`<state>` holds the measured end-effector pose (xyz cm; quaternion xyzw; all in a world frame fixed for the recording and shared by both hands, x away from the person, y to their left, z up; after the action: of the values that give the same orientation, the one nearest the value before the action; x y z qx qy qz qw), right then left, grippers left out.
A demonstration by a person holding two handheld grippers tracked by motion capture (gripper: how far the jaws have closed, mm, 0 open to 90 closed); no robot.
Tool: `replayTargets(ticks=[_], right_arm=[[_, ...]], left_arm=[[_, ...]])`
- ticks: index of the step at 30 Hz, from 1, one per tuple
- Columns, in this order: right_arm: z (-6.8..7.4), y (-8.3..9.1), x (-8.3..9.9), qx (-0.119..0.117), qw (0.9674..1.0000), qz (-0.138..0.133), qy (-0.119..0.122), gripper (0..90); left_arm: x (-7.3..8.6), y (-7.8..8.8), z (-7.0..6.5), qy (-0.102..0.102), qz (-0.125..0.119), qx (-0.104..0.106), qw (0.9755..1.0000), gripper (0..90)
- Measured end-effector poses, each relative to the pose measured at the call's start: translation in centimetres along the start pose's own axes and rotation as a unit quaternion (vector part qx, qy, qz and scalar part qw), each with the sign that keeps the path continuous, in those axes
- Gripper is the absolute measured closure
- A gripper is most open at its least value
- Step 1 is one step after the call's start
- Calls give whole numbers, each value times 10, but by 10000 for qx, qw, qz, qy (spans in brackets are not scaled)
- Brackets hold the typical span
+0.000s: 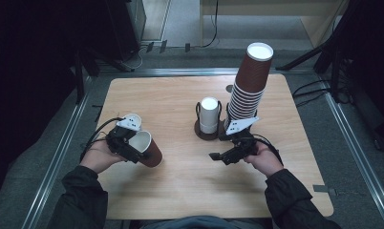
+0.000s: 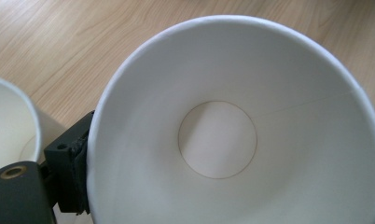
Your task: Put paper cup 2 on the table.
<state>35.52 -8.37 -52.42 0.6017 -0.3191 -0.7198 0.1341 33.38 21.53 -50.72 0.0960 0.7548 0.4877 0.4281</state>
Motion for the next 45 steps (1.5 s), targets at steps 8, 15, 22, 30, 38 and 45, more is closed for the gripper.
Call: replayTargets(ticks=[8,15,22,30,38,45], right_arm=[[-1,-2,1,49,9999,65,75,176],[0,-5,1,56,9998,114,149,176],[0,-4,1,63,9998,110,148,177],[0,-4,1,62,9998,110,149,178],[0,-3,1,66,9998,115,139,179],[0,-3,1,76,9998,115,127,179]], left_arm=[[14,1,11,122,148,-217,9996,70],[22,3,20,140,223,-424,9988,67],[25,3,22,138,189,-543,9982,54],[26,2,23,135,249,-561,9980,51],[23,3,22,174,184,-488,9985,0],[22,6,18,179,105,-329,9992,0]])
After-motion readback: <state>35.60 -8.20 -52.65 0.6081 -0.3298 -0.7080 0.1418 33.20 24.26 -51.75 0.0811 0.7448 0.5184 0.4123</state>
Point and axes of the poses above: each handheld gripper's, and its own axes: y roughly backward along the jaws, x roughly out of its underside, z roughly to its left, the point moved 7 cm from there along -y, roughly forward along the jaws, and after that the axes turned 7 degrees about y, right-handed, at the moved point
